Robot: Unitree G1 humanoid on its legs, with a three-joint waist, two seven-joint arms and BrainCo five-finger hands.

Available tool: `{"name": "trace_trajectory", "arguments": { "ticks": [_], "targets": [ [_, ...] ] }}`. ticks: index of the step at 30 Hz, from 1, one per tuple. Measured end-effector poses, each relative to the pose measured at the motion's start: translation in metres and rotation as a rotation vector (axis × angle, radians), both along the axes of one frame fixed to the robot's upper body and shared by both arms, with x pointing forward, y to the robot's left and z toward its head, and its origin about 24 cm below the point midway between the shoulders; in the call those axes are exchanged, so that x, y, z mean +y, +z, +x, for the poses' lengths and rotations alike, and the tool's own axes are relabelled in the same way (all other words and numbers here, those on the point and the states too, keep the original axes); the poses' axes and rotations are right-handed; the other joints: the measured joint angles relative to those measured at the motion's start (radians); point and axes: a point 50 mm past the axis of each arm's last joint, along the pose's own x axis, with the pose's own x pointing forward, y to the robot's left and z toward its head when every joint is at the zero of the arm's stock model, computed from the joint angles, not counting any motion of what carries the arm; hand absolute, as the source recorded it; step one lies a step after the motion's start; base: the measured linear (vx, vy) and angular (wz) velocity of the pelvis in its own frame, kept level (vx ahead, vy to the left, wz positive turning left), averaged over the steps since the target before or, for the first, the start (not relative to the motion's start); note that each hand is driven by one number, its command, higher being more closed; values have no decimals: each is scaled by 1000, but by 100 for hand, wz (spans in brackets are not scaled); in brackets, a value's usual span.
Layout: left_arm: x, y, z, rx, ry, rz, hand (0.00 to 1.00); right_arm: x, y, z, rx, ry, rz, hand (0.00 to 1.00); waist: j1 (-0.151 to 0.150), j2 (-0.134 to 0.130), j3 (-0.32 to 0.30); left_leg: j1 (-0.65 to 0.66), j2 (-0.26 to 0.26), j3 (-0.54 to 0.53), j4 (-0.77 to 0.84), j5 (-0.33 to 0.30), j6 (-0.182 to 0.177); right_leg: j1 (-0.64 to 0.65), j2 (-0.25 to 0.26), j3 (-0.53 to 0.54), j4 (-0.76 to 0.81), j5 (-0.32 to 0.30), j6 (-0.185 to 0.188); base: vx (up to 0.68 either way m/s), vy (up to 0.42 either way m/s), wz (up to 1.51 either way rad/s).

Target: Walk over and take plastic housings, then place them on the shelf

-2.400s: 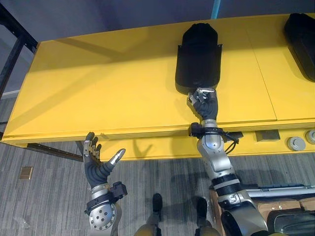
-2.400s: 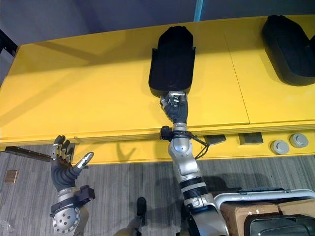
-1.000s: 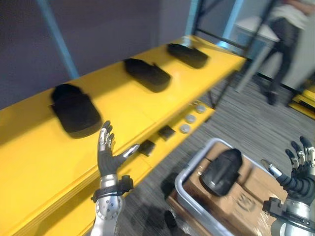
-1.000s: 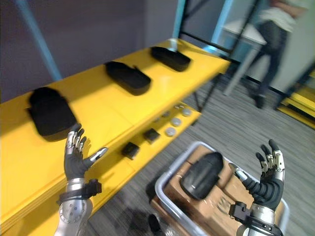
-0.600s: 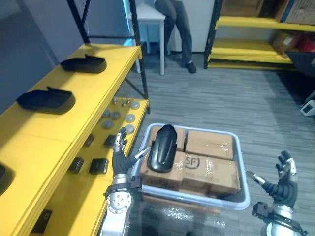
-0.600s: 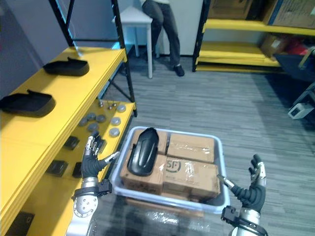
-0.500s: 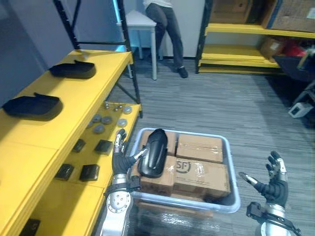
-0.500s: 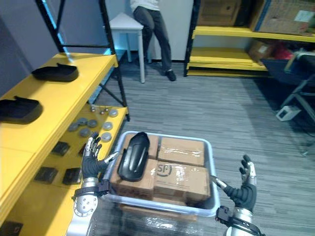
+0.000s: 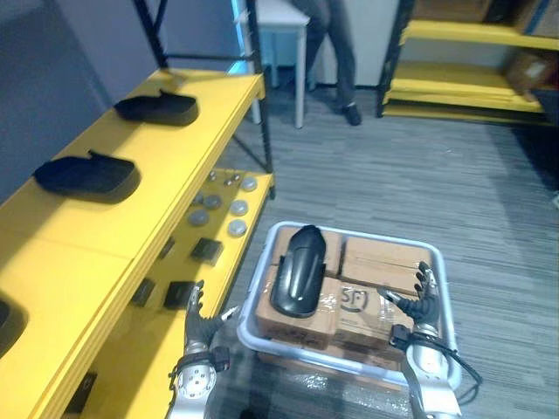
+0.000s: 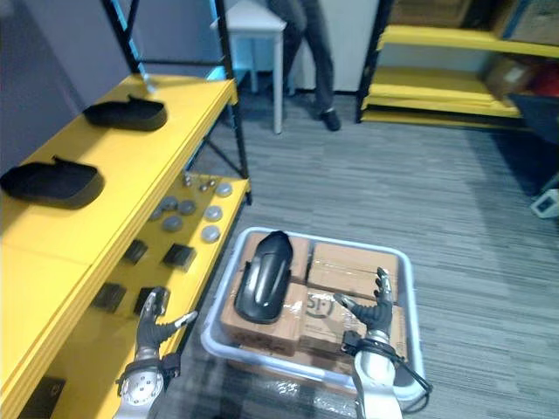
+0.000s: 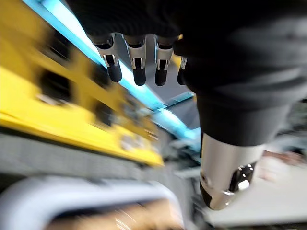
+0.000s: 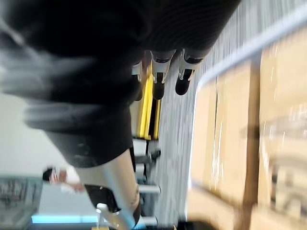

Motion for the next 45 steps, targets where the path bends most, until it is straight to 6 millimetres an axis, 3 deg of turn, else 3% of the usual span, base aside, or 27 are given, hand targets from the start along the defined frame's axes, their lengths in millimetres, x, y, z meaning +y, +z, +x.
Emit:
{"name": "trace_trajectory", "arguments": {
  "ticks": [3, 5, 11, 14, 19, 27, 28, 38, 43, 45],
  "targets": [
    [-1, -7, -8, 37, -28, -9, 0, 11, 35, 42, -43, -18, -49, 0, 47, 0, 53, -45, -19, 0, 3, 4, 21, -36, -18, 1, -8, 15, 22, -8, 92, 8],
    [-7, -14, -11, 70, -67, -48, 0, 12, 55, 57, -75, -52, -57, 0, 64, 4, 84, -62, -24, 0, 4, 7, 26, -53, -24, 2, -9, 22, 29, -19, 67, 3],
    [-24, -44, -17, 178, -126, -228, 0, 2, 103, 85, -123, -159, -121, 0, 72, 14, 167, -115, -29, -3, 4, 19, 42, -106, -26, 2, -8, 46, 30, -1, 6, 0],
    [-25, -60, -15, 245, -97, -291, 0, -7, 117, 94, -113, -189, -165, 0, 74, 27, 183, -159, -30, -5, 4, 27, 49, -149, -24, 2, -8, 59, 30, -41, 17, 1],
    [-24, -69, -9, 293, -81, -301, 0, -7, 112, 99, -60, -187, -172, 0, 88, 31, 197, -195, -29, -8, 1, 39, 51, -187, -21, 3, -8, 69, 28, 0, 0, 0],
    [-25, -66, 7, 292, -81, -282, 0, 6, 106, 105, -11, -97, -239, 0, 88, 31, 212, -243, -26, -20, -1, 56, 58, -230, -13, 4, -7, 87, 22, -8, 2, 0],
    [-25, -66, 8, 293, -80, -280, 0, 6, 106, 105, -7, -94, -240, 100, 88, 30, 212, -244, -26, -20, -2, 58, 58, -233, -13, 5, -7, 87, 22, 0, 0, 0],
    [-21, -58, 20, 259, -18, -257, 0, 7, 100, 114, 91, -98, -185, 100, 71, 16, 221, -214, -14, -17, -81, 116, 42, -240, 10, 13, -8, 89, 12, 1, -18, -2],
    [-25, -51, 23, 226, -32, -259, 0, -11, 103, 117, 133, -128, -108, 100, 76, 17, 221, -192, -16, -21, -120, 140, 39, -233, 13, 5, -8, 88, 11, 23, 3, 4],
    [-27, -42, 26, 179, -45, -267, 0, -26, 106, 115, 141, -157, -101, 100, 86, 17, 221, -183, -21, -25, -132, 145, 40, -227, 9, 2, -8, 88, 11, 33, 38, 8]
  ]
}}
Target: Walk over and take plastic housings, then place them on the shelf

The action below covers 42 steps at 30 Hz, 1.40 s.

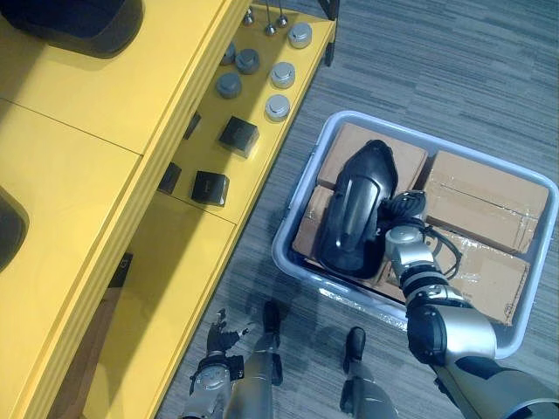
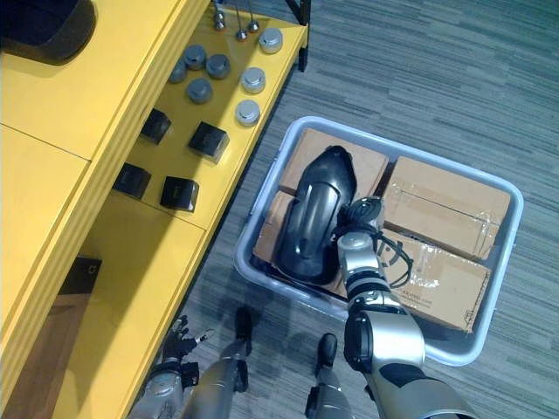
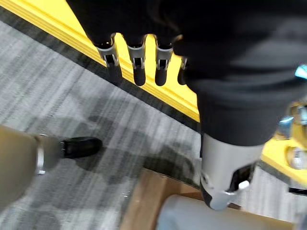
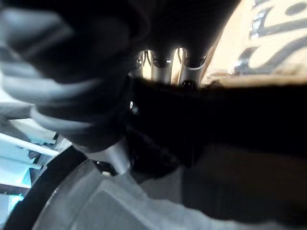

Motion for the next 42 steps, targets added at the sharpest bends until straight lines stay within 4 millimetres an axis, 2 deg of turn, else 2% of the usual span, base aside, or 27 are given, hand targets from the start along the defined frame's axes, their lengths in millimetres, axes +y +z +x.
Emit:
{"name": "trace_trajectory", "arguments": {
  "ticks": [4, 6, 9, 11, 12, 14, 15, 17, 18, 20, 22, 24, 28, 30, 34, 38, 42],
  "targets": [
    [-5, 25, 6, -125, -7, -23, 0, -26, 1, -6, 42, -57, -48, 100, -2, 1, 1, 2, -11, -3, -5, 3, 3, 3, -10, -4, 0, 0, 0, 24, 51, 6],
    [-7, 51, 14, -247, -13, -38, 0, -35, 8, -8, 43, -61, -154, 100, -17, 1, 1, 1, -16, -3, -8, 5, 6, 2, -13, -4, 0, 0, 1, 16, 50, 2],
    [-9, 78, 26, -361, -20, -35, 0, -38, 23, -9, 17, -51, -283, 100, -30, 2, 1, 0, -14, -1, -8, 6, 7, -1, -13, -3, 0, 0, 1, 10, 33, -3],
    [-10, 111, 39, -499, -20, -35, 0, -36, 45, -10, -49, -46, -420, 100, -50, 2, 1, -7, -11, -1, -7, 8, 8, -9, -10, -2, 0, 1, 2, 0, 0, 0],
    [-11, 115, 41, -514, -21, -33, 0, -36, 47, -11, -55, -47, -439, 100, -51, 2, 1, -8, -11, -1, -7, 8, 8, -10, -10, -2, 0, 1, 3, 31, 23, -3],
    [-18, 146, 55, -628, -44, -34, 0, -38, 62, -16, -113, -61, -536, 100, -58, 2, 1, -8, -10, -1, -7, 8, 8, -9, -9, -1, 0, 2, 3, 39, 26, 0],
    [-20, 155, 58, -658, -48, -36, 0, -38, 66, -17, -128, -63, -548, 100, -63, 2, 1, -8, -10, -1, -7, 8, 8, -9, -9, -2, 0, 2, 4, 43, 28, 2],
    [-26, 187, 71, -761, -68, -28, 0, -31, 80, -20, -184, -61, -608, 100, -83, 1, 2, -8, -10, 0, -5, 8, 8, -9, -10, -1, 1, 3, 5, 42, 32, 0],
    [-27, 195, 74, -786, -73, -27, 0, -29, 82, -20, -197, -58, -625, 100, -88, 1, 2, -8, -9, 0, -5, 8, 8, -9, -10, -1, 1, 4, 5, 37, 33, 0],
    [-34, 223, 86, -868, -103, -15, 0, -22, 91, -22, -229, -47, -680, 100, -105, 1, 2, -7, -7, 1, -4, 8, 8, -9, -10, 1, 2, 4, 4, 32, 30, -2],
    [-44, 237, 98, -886, -147, -7, 0, -20, 93, -22, -235, -44, -713, 100, -109, 1, 2, -2, -4, 2, -4, 8, 8, -6, -9, 2, 4, 4, 4, 13, 14, -2],
    [-55, 243, 111, -861, -189, 1, 0, -15, 97, -22, -255, -34, -729, 100, -116, 1, 2, 3, -3, 6, -5, 8, 8, -5, -8, 4, 6, 6, 2, 14, 39, -5],
    [-73, 245, 136, -744, -270, -152, 0, 3, 112, -22, -321, 2, -764, 100, -137, -2, 3, 20, 2, 26, -7, 8, 8, -5, -6, 25, 10, 10, -1, 9, 35, -16],
    [-75, 247, 143, -708, -280, -230, 0, 23, 121, -21, -380, 43, -752, 100, -154, -5, 3, 50, 8, 57, -22, 11, 6, -1, -1, 55, 10, 16, -2, 5, 32, -37],
    [-79, 261, 152, -696, -288, -301, 0, 51, 136, -28, -497, 83, -736, 100, -174, -18, 3, 83, 23, 95, -43, 16, -3, -2, 15, 90, 9, 28, -9, -9, 31, -34],
    [-80, 264, 154, -688, -288, -353, 0, 80, 136, -29, -544, 150, -725, 100, -192, -56, -12, 129, 39, 148, -90, 34, -18, -9, 37, 142, 8, 35, -13, -15, 21, -38],
    [-88, 262, 153, -670, -296, -398, 0, 96, 145, -41, -635, 184, -730, 100, -208, -59, -14, 167, 43, 171, -141, 60, -25, -6, 49, 161, 7, 37, -14, -12, 20, -18]
  ]
}}
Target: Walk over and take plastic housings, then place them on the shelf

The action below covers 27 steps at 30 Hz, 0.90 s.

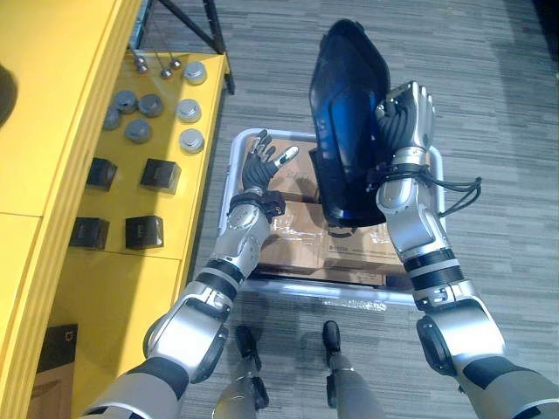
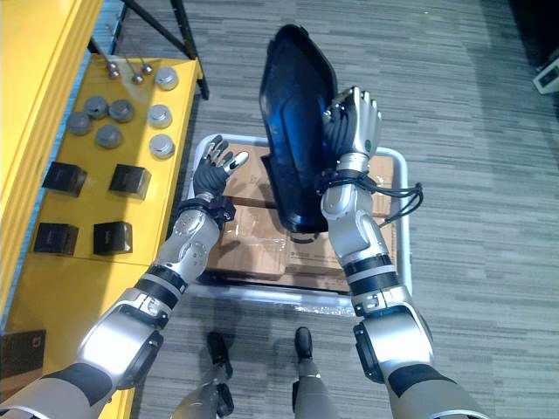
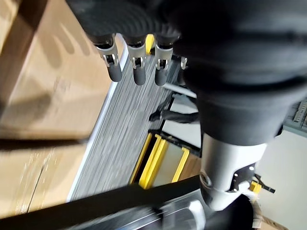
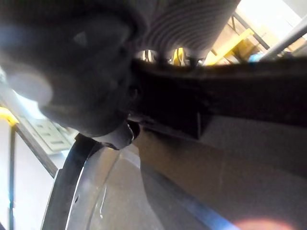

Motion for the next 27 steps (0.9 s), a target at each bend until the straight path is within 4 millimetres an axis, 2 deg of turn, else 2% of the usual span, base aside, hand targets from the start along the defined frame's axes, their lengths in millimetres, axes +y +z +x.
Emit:
{"name": "trace_trajectory", "arguments": {
  "ticks": [3, 5, 6, 7, 8, 11, 12, 16, 19, 21, 24, 26, 27],
  "targets": [
    [-13, -7, -3, 19, -50, -16, 0, 6, -10, -8, -10, 26, -9, 100, -6, -6, -6, 39, 3, 1, -17, 6, -2, 33, 6, 0, -7, 0, 0, 15, 37, -3],
    [-23, -16, -8, 31, -93, 3, 0, 13, -26, -10, 25, 52, -13, 100, -7, -14, -22, 53, 5, 1, -20, 5, -2, 48, 8, -1, -12, 0, 0, 15, 46, 0],
    [-28, -27, -11, 48, -122, 15, 0, 22, -42, -12, 57, 89, -30, 100, -9, -21, -46, 57, 5, 3, -25, 5, -2, 55, 8, 0, -24, 0, 0, 18, 51, -3],
    [-29, -31, -13, 57, -127, 13, 0, 27, -47, -14, 68, 106, -35, 100, -9, -24, -49, 65, 4, 5, -29, 5, -3, 63, 8, 0, -28, 0, 0, 24, 59, -4],
    [-30, -46, -17, 94, -131, 19, 0, 34, -56, -18, 83, 126, -31, 100, -8, -26, -50, 90, 4, 6, -40, 7, -5, 88, 8, 0, -39, 0, 0, 18, 47, -2],
    [-26, -70, -22, 158, -122, 37, 0, 46, -69, -29, 99, 182, -62, 100, -7, -26, -87, 105, 2, 9, -58, 11, -9, 96, 9, 1, -45, 0, 0, 19, 47, -1],
    [-24, -77, -23, 179, -121, 41, 100, 51, -73, -35, 100, 210, -67, 100, -7, -31, -91, 120, 1, 9, -58, 11, -9, 118, 8, 0, -55, 0, 0, 36, 55, 0],
    [-21, -97, -31, 228, -142, 7, 100, 62, -85, -49, 101, 288, -83, 100, -10, -40, -164, 128, 2, 9, -58, 6, -15, 140, 8, 0, -88, 6, -3, 37, 38, 1],
    [-21, -112, -45, 242, -215, -92, 100, 66, -96, -58, 111, 348, -88, 100, -8, -46, -214, 157, 7, 19, -58, -3, -27, 174, 8, 2, -108, 7, -4, 31, 22, -7],
    [-23, -114, -55, 223, -242, -158, 100, 66, -96, -69, 87, 382, -75, 100, -7, -46, -239, 157, 10, 20, -58, -4, -28, 174, 11, 1, -111, 7, -5, 11, 7, -2],
    [-22, -120, -76, 206, -257, -260, 100, 60, -105, -96, 61, 424, -19, 100, -5, -46, -261, 171, 13, 16, -58, -5, -30, 191, 16, -6, -113, 6, -4, -1, 2, 2],
    [-23, -128, -101, 202, -279, -301, 100, 52, -115, -121, 59, 444, 45, 100, -11, -45, -280, 180, 12, -14, -59, -6, -31, 216, 14, -39, -113, -4, 1, -11, 6, 30],
    [-24, -132, -108, 207, -285, -302, 100, 50, -118, -126, 66, 446, 54, 100, -11, -45, -286, 184, 11, -25, -59, -6, -32, 226, 13, -51, -113, -9, 1, -15, 6, 53]
  ]
}}
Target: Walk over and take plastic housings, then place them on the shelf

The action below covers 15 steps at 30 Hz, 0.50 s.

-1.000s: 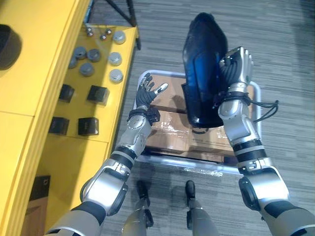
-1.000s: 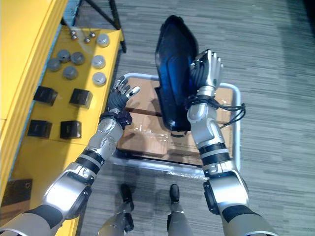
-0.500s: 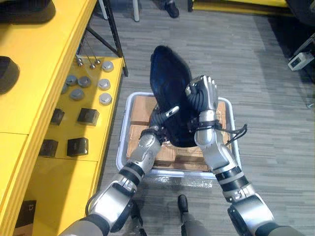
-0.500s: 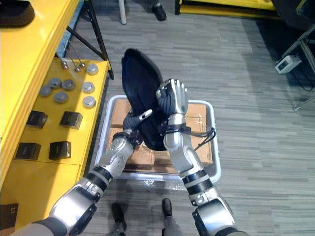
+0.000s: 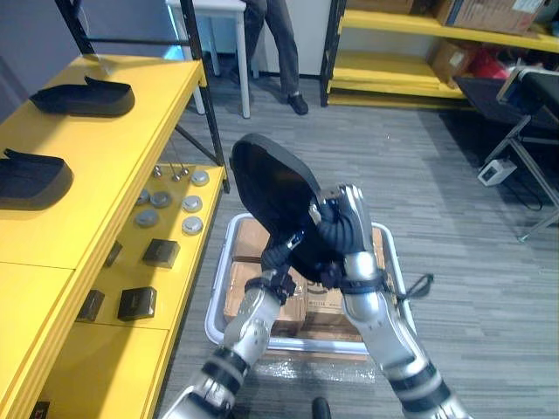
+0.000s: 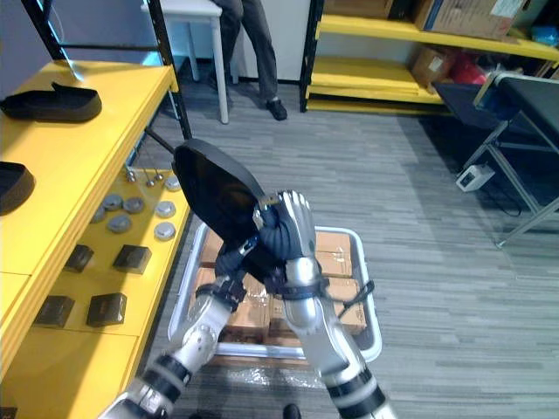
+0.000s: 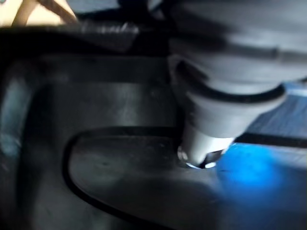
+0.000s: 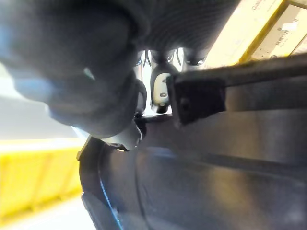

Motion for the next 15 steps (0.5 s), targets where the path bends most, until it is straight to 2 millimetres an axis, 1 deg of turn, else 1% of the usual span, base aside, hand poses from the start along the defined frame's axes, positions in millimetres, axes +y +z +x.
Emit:
{"name": "trace_trajectory", "arguments": {
  "ticks": [1, 2, 3, 4, 5, 6, 7, 8, 10, 12, 13, 14, 15],
  "targets": [
    [1, -10, -15, 24, -3, 2, 100, -3, -9, -11, 30, 9, 9, 100, 1, 2, -24, 0, -3, -23, 0, -1, -2, 14, -2, -22, 3, -12, -4, -4, 4, 44],
    [2, -15, -23, 38, -1, 4, 100, -3, -14, -16, 46, 19, 13, 100, 2, 3, -36, 1, -4, -35, -2, -2, -2, 21, -2, -35, 3, -16, -3, -7, 4, 61],
    [6, -25, -37, 62, 6, 15, 100, -4, -23, -26, 83, 39, 22, 100, 5, 5, -53, 1, -7, -62, -3, -3, -4, 35, -5, -60, 8, -30, -1, -2, 2, 55],
    [10, -30, -46, 78, 13, 26, 100, -3, -29, -32, 110, 53, 27, 100, 11, 6, -62, 1, -9, -75, -4, -6, -8, 41, -6, -76, 16, -40, -1, -15, 7, 57],
    [14, -35, -54, 94, 22, 40, 100, -3, -35, -36, 140, 68, 37, 100, 16, 8, -68, 1, -12, -90, -4, -7, -9, 46, -8, -90, 23, -49, 3, -24, 16, 55],
    [20, -42, -65, 118, 39, 61, 100, -2, -43, -41, 185, 93, 53, 100, 34, 9, -76, 0, -18, -114, -3, -6, -8, 61, -12, -114, 23, -55, 6, -23, 18, 49],
    [23, -44, -69, 126, 49, 68, 100, -2, -45, -43, 203, 104, 64, 100, 37, 9, -78, 1, -20, -122, -3, -6, -7, 67, -13, -122, 23, -57, 5, -17, 19, 51],
    [30, -47, -78, 140, 73, 83, 100, 0, -49, -45, 232, 138, 77, 100, 46, 10, -86, -2, -25, -139, -3, -6, -4, 73, -17, -141, 25, -62, 1, -6, 11, 38],
    [37, -49, -87, 144, 102, 112, 100, 1, -54, -48, 266, 176, 104, 100, 59, 15, -89, -5, -35, -177, -2, -2, 1, 93, -23, -180, 30, -72, 3, 6, 12, 64],
    [45, -50, -90, 139, 137, 150, 100, 3, -59, -46, 294, 208, 132, 100, 64, 20, -92, -30, -48, -235, 7, 7, 6, 104, -32, -243, 50, -86, 3, 1, 3, 97],
    [49, -48, -91, 128, 158, 168, 100, 5, -59, -45, 301, 220, 151, 100, 74, 25, -93, -55, -56, -268, 12, 16, 11, 106, -40, -292, 62, -96, 2, 5, 8, 127],
    [55, -46, -93, 122, 189, 179, 100, 8, -59, -43, 302, 239, 157, 100, 78, 30, -95, -79, -57, -262, 12, 20, 22, 113, -45, -345, 70, -105, 8, 25, 20, 134],
    [58, -45, -94, 118, 207, 190, 100, 10, -59, -41, 302, 251, 155, 100, 80, 32, -94, -87, -55, -241, 13, 20, 23, 120, -51, -376, 75, -111, 11, 35, 27, 140]
  ]
}}
